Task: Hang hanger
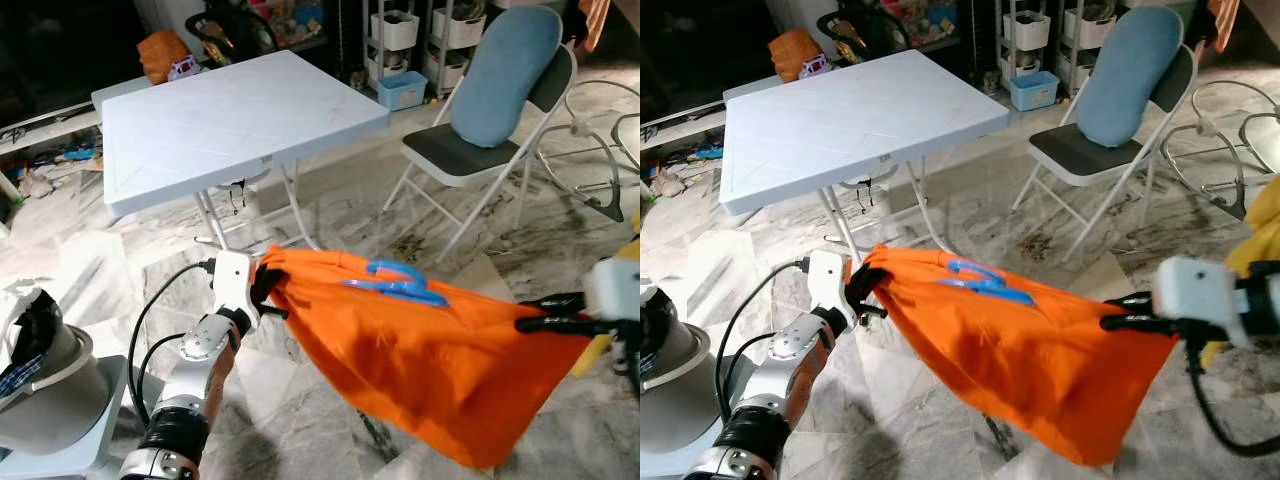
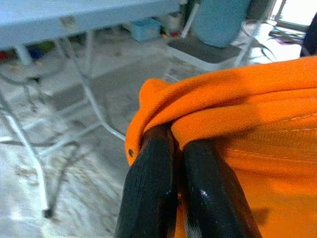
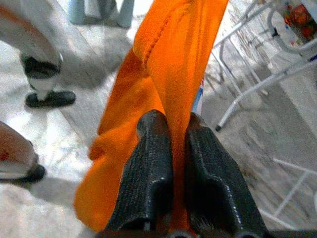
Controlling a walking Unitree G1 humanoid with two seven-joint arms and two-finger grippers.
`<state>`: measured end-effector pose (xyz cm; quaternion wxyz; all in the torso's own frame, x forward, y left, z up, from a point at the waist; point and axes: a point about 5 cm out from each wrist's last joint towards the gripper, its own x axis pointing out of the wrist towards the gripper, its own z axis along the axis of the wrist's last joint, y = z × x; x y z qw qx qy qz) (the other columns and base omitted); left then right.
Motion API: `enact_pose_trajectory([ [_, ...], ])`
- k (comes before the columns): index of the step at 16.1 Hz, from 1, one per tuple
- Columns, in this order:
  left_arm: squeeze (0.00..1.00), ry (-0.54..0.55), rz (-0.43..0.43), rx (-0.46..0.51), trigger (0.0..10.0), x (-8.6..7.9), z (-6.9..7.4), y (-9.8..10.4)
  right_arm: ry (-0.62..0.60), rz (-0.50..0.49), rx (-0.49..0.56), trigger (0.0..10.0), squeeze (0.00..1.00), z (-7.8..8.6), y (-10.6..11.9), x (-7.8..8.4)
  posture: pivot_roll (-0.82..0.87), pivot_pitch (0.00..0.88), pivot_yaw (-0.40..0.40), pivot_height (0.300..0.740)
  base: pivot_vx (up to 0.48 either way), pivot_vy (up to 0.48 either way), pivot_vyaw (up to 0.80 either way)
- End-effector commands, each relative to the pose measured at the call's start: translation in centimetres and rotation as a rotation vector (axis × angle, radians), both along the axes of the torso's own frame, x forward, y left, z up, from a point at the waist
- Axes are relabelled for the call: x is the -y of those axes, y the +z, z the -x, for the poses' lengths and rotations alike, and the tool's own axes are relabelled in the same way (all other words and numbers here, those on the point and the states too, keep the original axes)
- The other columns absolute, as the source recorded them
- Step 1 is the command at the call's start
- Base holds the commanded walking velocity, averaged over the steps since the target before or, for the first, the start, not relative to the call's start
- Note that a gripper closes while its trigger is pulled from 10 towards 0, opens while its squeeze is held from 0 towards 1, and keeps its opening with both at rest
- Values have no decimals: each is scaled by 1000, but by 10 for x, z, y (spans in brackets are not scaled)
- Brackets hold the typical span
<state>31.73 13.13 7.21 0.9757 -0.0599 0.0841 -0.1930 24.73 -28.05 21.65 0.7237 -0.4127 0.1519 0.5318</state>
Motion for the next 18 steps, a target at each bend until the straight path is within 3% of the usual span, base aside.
enact_pose_trajectory([
  [1, 0, 27, 18, -6, 0, -18, 0, 5, -1, 33, 19, 10000, 0, -4, -6, -3, -153, 0, 145, 740, 0, 0, 0],
  [4, 0, -140, 99, -94, 0, 4, 13, 2, 3, 56, 132, 10000, 0, -22, -41, -28, -134, 0, 143, 740, 0, 0, 0],
  [6, 0, -148, 87, -123, 0, 9, 21, -6, -3, 8, 194, 10000, 0, -39, -49, -44, -132, 0, 142, 740, 0, 0, 0],
  [10, 0, -183, 106, -149, 0, 12, 23, -5, 62, 12, 235, 10000, 0, -60, -54, -62, -135, 0, 159, 740, 0, 0, 0],
  [14, 0, -124, 105, -124, 0, -9, 12, 8, 79, 29, 143, 10000, 0, -54, -43, -30, -124, 0, 149, 740, 0, 0, 0],
  [15, 0, -87, 132, -119, 0, -14, 10, 12, 24, 79, 135, 10000, 0, -50, -44, -9, -127, 0, 148, 740, 0, 0, 0],
  [17, 0, -84, 138, -119, 0, -14, 10, 13, -2, 233, 141, 10000, 0, -38, -59, 15, -131, 0, 150, 740, 0, 0, 0],
  [18, 0, -89, 140, -125, 0, -13, 11, 12, -23, 227, 118, 10000, 0, -29, -62, 23, -132, 0, 153, 740, 0, 0, 0],
])
